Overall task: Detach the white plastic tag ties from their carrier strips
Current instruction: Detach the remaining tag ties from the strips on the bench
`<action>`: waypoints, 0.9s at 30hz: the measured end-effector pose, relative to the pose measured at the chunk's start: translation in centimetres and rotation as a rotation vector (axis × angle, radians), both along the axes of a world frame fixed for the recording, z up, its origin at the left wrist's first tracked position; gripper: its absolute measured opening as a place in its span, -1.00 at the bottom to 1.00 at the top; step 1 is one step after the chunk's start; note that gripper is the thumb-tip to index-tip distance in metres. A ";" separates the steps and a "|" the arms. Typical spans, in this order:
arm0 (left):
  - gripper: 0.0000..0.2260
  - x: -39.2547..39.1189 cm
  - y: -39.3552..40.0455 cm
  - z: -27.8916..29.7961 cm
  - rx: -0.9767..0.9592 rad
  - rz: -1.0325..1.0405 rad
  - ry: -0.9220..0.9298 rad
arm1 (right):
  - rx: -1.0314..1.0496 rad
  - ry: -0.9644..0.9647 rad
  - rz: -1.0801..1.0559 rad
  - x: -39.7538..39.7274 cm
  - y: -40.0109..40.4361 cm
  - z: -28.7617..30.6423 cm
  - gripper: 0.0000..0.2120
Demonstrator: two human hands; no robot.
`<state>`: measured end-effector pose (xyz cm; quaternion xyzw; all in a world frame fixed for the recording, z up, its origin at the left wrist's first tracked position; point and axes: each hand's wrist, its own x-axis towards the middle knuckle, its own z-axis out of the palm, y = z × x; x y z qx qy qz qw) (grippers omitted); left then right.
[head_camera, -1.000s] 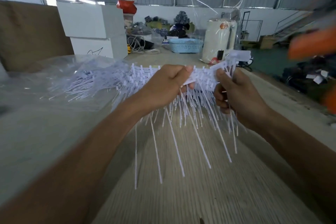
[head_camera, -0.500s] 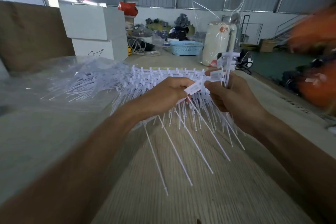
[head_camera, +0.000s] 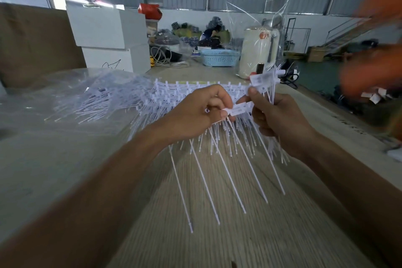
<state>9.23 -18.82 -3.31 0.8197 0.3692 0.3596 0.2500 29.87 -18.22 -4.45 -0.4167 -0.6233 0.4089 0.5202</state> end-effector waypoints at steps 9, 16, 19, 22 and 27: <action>-0.82 0.0 0.7 -0.8 0.134 0.080 0.064 | -0.076 -0.226 0.022 -1.1 -0.6 -0.3 -0.60; -0.80 -0.2 1.3 -0.7 0.202 0.365 0.201 | -0.050 -0.107 0.090 -0.8 -0.9 0.3 -0.74; -0.70 0.2 1.0 -0.8 0.113 0.319 0.071 | -0.046 -0.073 0.105 -0.5 -0.8 0.5 -0.68; -0.66 0.7 0.7 -0.8 0.058 0.277 -0.051 | -0.052 -0.062 0.160 -0.4 -0.7 0.1 -0.69; -0.65 0.8 0.6 -0.5 -0.075 0.264 -0.204 | 0.092 -0.170 0.216 -1.1 -1.4 0.2 -0.75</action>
